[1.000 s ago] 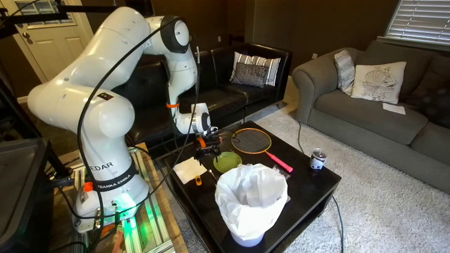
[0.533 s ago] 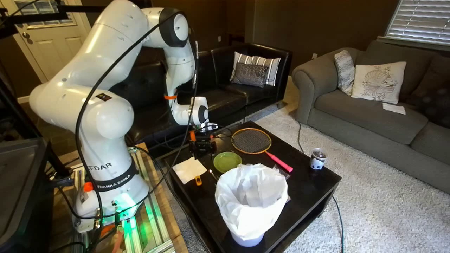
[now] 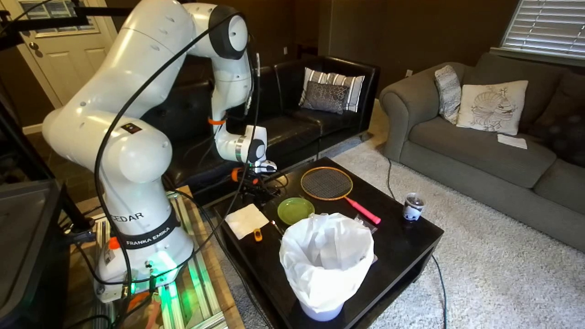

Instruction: Turn the orange object to the left

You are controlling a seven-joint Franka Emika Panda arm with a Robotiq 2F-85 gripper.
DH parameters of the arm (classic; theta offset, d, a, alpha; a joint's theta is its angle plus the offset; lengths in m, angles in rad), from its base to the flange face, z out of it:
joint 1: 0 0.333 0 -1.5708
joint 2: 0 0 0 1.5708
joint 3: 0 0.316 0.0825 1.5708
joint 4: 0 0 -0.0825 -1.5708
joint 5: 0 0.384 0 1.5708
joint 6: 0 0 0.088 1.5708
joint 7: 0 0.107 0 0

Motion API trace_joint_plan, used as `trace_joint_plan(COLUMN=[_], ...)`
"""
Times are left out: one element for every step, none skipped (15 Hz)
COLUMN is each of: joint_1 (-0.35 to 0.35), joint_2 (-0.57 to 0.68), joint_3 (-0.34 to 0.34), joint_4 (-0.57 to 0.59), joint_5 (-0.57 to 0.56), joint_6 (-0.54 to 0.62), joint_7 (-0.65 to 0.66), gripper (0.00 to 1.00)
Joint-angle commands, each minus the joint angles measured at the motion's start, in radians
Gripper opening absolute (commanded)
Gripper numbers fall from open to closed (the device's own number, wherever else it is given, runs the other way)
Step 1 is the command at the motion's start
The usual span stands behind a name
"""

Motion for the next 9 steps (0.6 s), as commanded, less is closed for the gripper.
trace_joint_plan(joint_1=[0.0, 0.011, 0.034, 0.055, 0.076, 0.094, 0.117, 0.142, 0.18], joint_2=[-0.038, -0.041, -0.044, -0.042, -0.038, -0.033, -0.027, -0.022, -0.017], joint_3=[0.017, 0.01, -0.003, -0.014, -0.023, -0.029, -0.036, -0.042, -0.057], joint_4=[-0.116, -0.144, -0.171, -0.191, -0.21, -0.226, -0.24, -0.252, -0.261], joint_5=[0.091, 0.116, 0.14, 0.172, 0.211, 0.257, 0.311, 0.369, 0.434], joint_6=[0.163, 0.223, 0.292, 0.353, 0.417, 0.478, 0.534, 0.584, 0.625], joint_7=[0.103, 0.126, 0.149, 0.167, 0.18, 0.187, 0.193, 0.198, 0.203], gripper=[1.0, 1.0, 1.0, 1.0, 1.0, 1.0, 1.0, 1.0, 1.0])
